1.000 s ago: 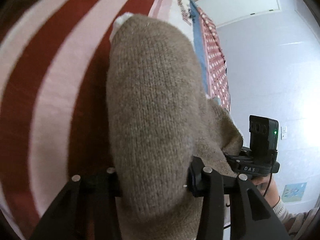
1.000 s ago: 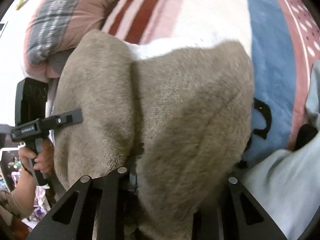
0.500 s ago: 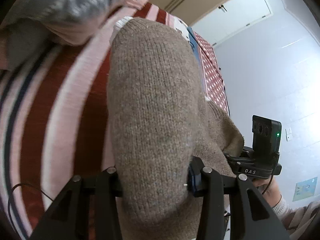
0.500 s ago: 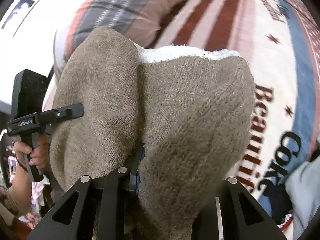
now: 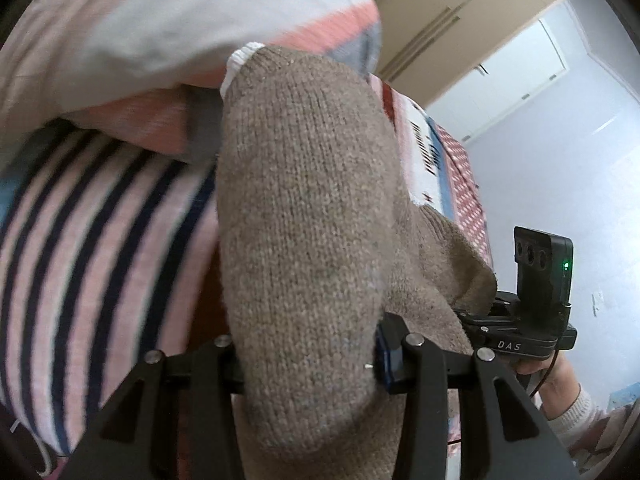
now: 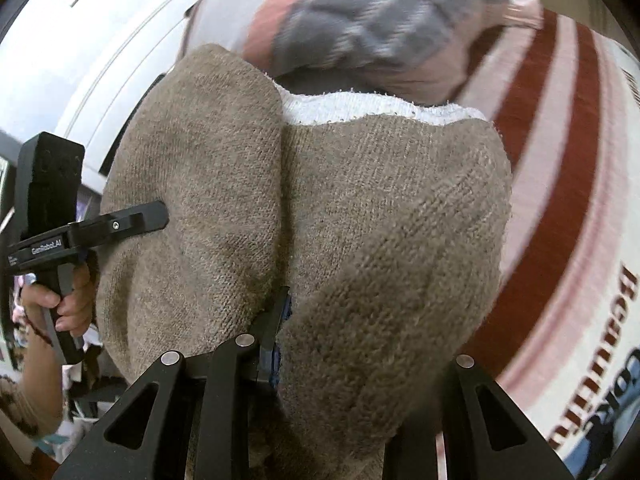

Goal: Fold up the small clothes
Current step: 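Lift and carry the folded sweater with both grippers toward the pillow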

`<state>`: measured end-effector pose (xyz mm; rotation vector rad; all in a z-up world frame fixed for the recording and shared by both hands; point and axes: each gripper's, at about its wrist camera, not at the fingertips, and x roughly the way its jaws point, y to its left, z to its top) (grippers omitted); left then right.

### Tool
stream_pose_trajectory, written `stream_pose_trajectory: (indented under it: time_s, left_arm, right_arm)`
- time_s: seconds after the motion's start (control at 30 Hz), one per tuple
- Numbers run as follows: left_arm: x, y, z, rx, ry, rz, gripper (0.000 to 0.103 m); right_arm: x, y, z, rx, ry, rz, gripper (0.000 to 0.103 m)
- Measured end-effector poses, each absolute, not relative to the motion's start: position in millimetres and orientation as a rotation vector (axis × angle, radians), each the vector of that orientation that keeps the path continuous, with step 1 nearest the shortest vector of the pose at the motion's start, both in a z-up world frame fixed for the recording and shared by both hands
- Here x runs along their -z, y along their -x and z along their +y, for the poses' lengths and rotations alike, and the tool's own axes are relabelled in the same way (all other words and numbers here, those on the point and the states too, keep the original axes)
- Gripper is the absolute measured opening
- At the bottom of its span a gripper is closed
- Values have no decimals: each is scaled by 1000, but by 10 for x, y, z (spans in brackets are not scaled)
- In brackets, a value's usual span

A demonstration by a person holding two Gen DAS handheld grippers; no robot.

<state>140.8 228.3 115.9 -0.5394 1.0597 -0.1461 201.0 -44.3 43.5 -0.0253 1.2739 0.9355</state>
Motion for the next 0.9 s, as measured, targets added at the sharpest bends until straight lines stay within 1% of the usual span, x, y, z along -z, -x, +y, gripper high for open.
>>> stream_pose_trajectory:
  time_s: [0.27,0.4,0.53,0.73,0.9]
  left_arm:
    - [-1168,-928,2979,39,544,1044,40]
    - [-991,-689,3305,-17,547,1044,40]
    - [-807,-525,3552,-64,549,1060,40]
    - [-220,-433,3918,-131,528,1118,39]
    - [281,-409,4123,-131,559,1140,38]
  right_arm:
    - [-295,-1760,603,-1032,81,1289,19]
    - [-164,-1667,1086,-1074,108,1301,18]
    - [22,-1503,1301,-1103,117,1325,18]
    - [510,-1265,1688,-1137,145,1354,18]
    - [1120,-1213,1923,-1122,136,1424,17]
